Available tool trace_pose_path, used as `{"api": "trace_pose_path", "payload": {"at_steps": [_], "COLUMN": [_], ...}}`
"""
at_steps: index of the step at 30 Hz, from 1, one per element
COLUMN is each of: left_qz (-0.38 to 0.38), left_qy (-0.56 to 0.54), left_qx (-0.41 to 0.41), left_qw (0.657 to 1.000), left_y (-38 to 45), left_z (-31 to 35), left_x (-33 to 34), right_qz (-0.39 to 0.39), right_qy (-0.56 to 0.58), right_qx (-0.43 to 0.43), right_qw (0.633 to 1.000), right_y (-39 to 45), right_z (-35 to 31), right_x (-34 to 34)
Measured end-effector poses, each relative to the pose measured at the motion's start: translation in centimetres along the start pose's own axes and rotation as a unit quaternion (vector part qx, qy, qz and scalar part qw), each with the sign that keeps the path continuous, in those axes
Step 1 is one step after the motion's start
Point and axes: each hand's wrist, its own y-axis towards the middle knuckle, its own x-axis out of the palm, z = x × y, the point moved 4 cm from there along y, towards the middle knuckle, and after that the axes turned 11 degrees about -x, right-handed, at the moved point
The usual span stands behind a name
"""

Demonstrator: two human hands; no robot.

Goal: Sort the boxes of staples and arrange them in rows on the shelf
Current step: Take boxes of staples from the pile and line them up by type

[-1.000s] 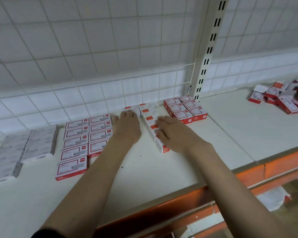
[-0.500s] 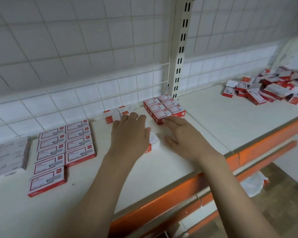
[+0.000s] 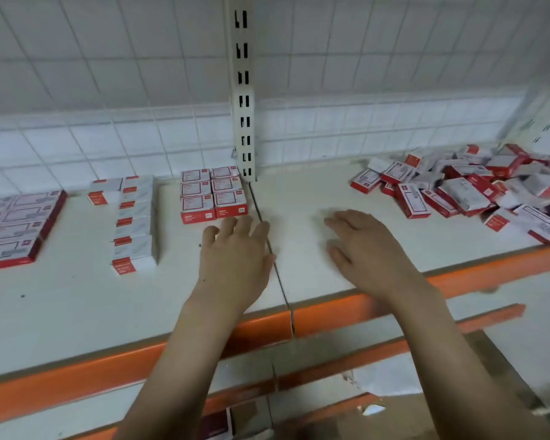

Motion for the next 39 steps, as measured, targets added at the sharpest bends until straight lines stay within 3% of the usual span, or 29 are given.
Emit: {"api": "trace_pose_path", "payload": {"at_steps": [10,22,39], "left_qz": [-0.023,-0.033,-0.001], "left_qy": [0.05,-0.004,-0.002], "left_qx": [-0.03,-0.002,-0.002], "left_qw": [0.998,0.999,1.0], "left_y": [1.2,3.0,5.0], "left_z": [4.5,3.9,10.4], "left_x": [0.9,1.1,1.5], "right_qz": [0.001,0.015,-0.028], "right_qy": [0.023,0.047,0.005], "right_qx": [-0.017,0.068,0.214], "right_qw": [1.0,0.996,0.976], "right_y": [-0.7,-2.0,1.3], "right_z": [4.5,6.7,16.6], "right_x": [0.4,0.5,-2.3]}}
